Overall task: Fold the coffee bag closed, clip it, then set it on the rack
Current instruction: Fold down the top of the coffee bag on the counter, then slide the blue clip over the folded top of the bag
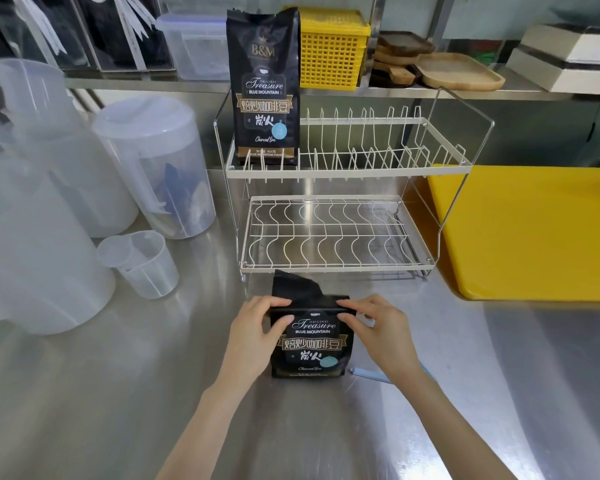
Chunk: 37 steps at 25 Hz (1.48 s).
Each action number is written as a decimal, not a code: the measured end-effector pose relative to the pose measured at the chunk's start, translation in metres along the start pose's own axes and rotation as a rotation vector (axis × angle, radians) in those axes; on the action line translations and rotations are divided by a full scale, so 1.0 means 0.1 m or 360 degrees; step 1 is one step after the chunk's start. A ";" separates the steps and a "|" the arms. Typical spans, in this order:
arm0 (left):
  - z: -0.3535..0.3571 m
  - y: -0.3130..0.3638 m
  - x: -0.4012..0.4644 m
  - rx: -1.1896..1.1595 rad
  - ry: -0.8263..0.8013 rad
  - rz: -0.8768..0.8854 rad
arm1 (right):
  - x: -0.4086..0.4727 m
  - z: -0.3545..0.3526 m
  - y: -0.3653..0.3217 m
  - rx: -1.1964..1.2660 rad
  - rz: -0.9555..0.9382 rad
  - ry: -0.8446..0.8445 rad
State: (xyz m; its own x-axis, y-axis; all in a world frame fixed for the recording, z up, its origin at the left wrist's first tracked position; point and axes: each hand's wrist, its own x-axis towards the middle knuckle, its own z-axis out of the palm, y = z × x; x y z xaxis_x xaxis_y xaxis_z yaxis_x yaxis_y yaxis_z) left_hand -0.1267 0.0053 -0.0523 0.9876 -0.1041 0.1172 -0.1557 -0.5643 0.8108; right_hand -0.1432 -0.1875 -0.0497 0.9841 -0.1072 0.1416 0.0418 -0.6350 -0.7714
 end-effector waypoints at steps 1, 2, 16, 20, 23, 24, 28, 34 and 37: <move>-0.01 -0.01 0.01 0.0057 0.0020 0.0018 | 0.01 -0.01 0.01 -0.0031 -0.0021 0.0014; -0.03 -0.01 0.03 0.0090 0.0026 0.0012 | 0.03 -0.02 0.03 -0.0065 -0.0033 0.0021; -0.02 -0.09 -0.02 -0.0177 -0.0251 -0.0063 | 0.01 -0.04 0.11 0.0267 0.0225 0.0005; 0.00 -0.13 -0.03 -0.0254 -0.0214 -0.0124 | -0.03 -0.14 0.16 0.0271 0.0168 -0.0182; 0.02 -0.15 -0.02 -0.0299 -0.0197 -0.0161 | -0.17 -0.26 0.39 0.0068 0.0182 -0.0197; 0.02 -0.16 -0.02 -0.0313 -0.0189 -0.0168 | -0.23 -0.30 0.49 -0.0007 0.0196 -0.0224; 0.03 -0.14 -0.01 -0.0358 -0.0179 -0.0199 | -0.49 -0.41 0.90 -0.0294 0.0397 -0.0368; 0.05 -0.13 -0.03 -0.0395 -0.0162 -0.0213 | -0.67 -0.37 1.14 -0.0512 0.0527 -0.0423; 0.04 -0.13 -0.03 -0.0406 -0.0163 -0.0218 | -0.67 -0.31 1.16 -0.0515 0.0497 -0.0340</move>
State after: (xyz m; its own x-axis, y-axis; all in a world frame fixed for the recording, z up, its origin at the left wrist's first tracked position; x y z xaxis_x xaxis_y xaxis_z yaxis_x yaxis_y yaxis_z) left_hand -0.1277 0.0095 -0.0653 0.9901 -0.1307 -0.0513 0.0014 -0.3564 0.9343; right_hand -0.2099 -0.2780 -0.1293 0.9558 -0.1925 -0.2222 -0.2832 -0.8059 -0.5200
